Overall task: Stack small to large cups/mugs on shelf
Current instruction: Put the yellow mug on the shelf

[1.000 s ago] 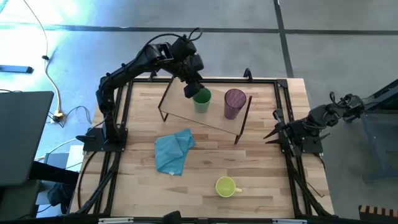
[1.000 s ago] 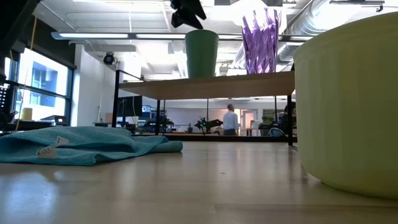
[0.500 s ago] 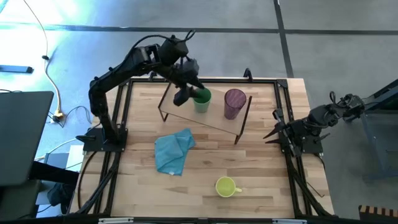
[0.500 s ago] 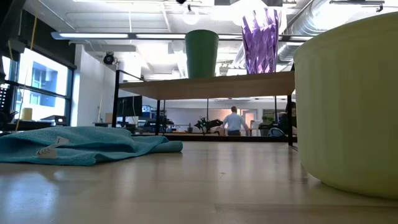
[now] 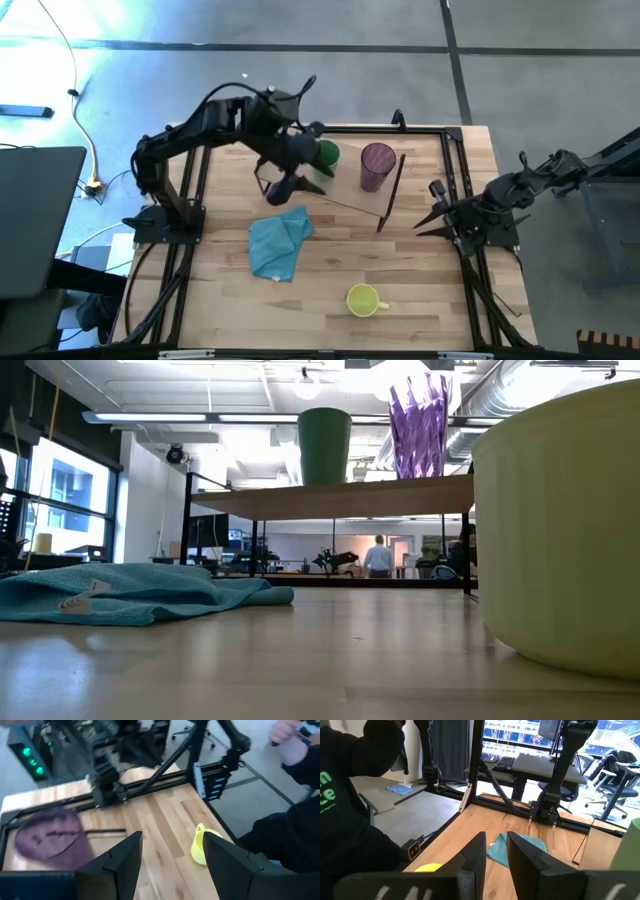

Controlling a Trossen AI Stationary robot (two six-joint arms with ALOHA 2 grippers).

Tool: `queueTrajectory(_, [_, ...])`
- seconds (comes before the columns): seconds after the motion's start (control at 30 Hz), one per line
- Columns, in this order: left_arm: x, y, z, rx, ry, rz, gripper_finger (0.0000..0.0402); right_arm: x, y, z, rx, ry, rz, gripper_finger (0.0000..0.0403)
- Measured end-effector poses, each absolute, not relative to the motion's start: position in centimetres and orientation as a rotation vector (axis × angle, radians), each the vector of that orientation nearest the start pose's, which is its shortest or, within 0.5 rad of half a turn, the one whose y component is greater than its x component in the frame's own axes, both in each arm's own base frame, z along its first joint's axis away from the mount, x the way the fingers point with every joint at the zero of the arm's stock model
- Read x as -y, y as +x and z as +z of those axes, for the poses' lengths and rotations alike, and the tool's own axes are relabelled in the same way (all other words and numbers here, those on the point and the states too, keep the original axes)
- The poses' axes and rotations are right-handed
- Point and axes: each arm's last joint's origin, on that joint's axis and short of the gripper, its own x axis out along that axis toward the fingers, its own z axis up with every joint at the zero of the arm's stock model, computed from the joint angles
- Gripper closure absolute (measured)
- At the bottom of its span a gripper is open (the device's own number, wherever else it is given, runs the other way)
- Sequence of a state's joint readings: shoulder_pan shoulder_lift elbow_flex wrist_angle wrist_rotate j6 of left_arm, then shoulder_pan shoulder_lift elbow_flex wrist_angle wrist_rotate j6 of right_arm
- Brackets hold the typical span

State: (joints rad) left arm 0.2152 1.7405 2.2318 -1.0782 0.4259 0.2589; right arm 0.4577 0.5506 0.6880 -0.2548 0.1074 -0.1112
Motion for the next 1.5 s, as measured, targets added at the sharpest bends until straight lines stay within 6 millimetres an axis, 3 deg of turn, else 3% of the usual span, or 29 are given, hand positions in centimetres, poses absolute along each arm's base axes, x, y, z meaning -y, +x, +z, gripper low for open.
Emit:
queueTrajectory(0.43, [-1.6, 33.9, 47.7, -0.466, 0.135, -0.42, 0.0204, -5.5, 11.8, 32.8, -0.047, -0.122, 0.358, 0.0336])
queueTrajectory(1.23, [5.4, 35.6, 43.4, -0.548, 0.198, -0.605, 0.0204, -5.8, 12.5, 32.6, -0.062, -0.115, 0.36, 0.0336])
queueTrajectory(1.5, [7.4, 36.4, 41.0, -0.559, 0.212, -0.632, 0.0204, -5.8, 12.5, 32.6, -0.062, -0.115, 0.364, 0.0336])
